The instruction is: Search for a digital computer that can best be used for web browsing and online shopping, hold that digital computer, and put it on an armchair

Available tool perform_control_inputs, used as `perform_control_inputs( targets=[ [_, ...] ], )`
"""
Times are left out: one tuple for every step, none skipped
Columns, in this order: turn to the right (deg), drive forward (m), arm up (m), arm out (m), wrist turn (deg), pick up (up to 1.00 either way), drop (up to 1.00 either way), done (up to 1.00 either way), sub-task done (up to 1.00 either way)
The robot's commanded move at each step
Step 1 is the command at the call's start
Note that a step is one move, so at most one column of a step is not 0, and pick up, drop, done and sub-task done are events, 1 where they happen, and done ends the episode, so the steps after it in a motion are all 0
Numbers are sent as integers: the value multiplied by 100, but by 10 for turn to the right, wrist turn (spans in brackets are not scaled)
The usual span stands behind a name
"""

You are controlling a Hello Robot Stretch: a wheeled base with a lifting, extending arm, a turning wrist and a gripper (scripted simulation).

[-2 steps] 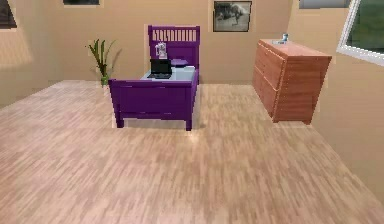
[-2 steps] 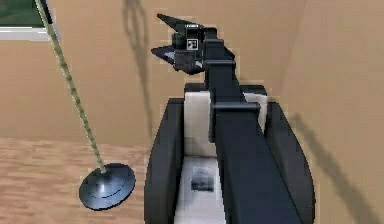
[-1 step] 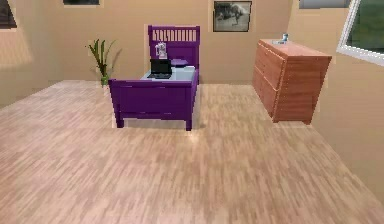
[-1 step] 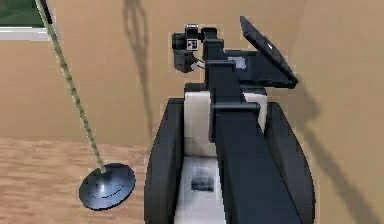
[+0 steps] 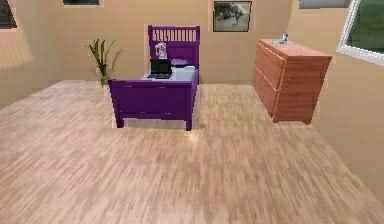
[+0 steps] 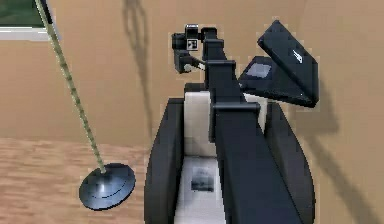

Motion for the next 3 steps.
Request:
perform_control_inputs(
  targets=[
    [0, 0, -46, 0, 0, 0, 0, 0, 0],
    [0, 0, -50, 0, 0, 0, 0, 0, 0],
    [0, 0, 0, 0, 0, 0, 100, 0, 0]
  ],
)
